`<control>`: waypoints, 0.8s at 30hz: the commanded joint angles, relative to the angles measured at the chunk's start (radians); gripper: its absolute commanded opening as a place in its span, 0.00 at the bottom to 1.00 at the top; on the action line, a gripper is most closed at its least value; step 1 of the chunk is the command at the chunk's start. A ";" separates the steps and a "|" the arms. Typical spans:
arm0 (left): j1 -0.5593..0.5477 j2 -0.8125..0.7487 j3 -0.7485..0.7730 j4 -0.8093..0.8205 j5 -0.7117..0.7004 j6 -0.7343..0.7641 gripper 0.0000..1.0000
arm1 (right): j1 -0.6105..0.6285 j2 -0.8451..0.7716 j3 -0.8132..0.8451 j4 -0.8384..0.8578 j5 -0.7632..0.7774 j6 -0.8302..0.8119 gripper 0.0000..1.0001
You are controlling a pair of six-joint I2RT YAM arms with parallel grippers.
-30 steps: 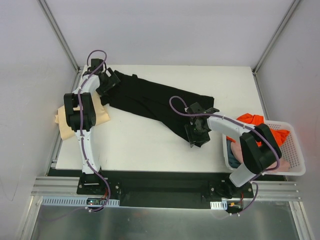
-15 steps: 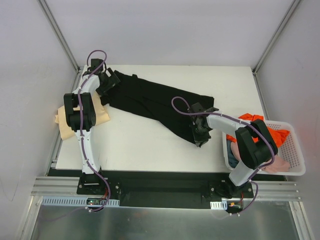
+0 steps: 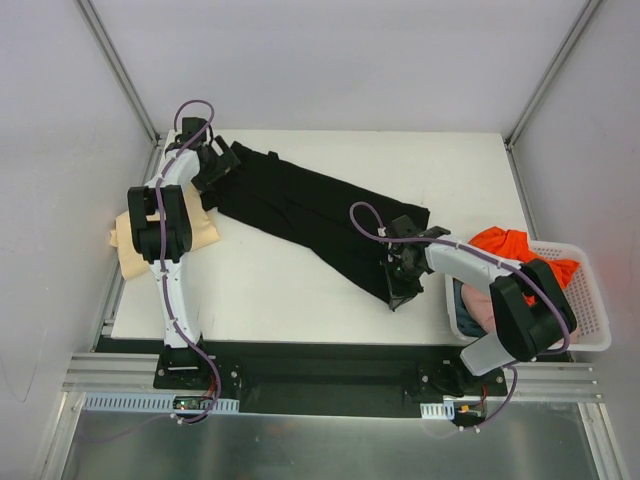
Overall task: Fold and stack the t-shirts
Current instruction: Fold the other side of the tshirt into a rectangle
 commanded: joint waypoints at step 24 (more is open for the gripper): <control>0.004 0.007 0.026 -0.018 -0.124 0.048 0.99 | -0.423 0.161 0.382 -0.326 -0.244 -0.061 0.02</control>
